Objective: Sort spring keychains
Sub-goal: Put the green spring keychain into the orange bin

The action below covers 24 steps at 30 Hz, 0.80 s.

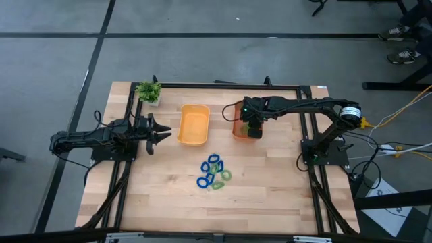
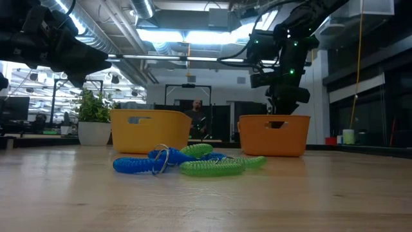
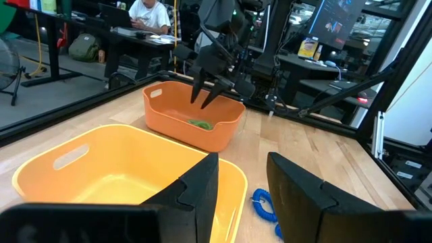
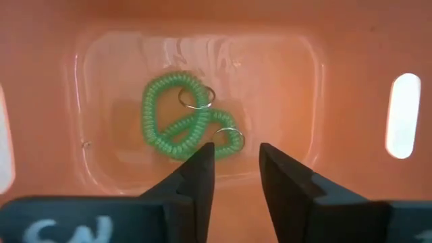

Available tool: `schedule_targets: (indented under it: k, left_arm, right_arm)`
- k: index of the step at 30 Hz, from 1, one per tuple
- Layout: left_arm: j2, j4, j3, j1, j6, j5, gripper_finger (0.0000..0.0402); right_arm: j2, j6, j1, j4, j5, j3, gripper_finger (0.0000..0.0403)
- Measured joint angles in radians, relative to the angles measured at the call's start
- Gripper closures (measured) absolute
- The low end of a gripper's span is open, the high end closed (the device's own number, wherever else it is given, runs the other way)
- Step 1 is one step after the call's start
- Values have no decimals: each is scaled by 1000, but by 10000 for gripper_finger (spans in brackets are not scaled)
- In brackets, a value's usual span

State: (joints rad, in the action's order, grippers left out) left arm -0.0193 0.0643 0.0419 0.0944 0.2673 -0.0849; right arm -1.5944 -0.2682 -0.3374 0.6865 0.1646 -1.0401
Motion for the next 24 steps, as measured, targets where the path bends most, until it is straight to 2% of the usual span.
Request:
schedule_targets:
  k: [5, 15, 24]
  left_arm:
    - [0, 0, 0, 0, 0, 0, 279]
    - [0, 0, 0, 0, 0, 0, 279]
    - [0, 0, 0, 0, 0, 0, 279]
  right_arm:
    - [0, -1, 0, -11, 0, -5, 271]
    - [0, 7, 28, 55, -7, -91, 281]
    - [0, 58, 116, 37, -209, -121, 281]
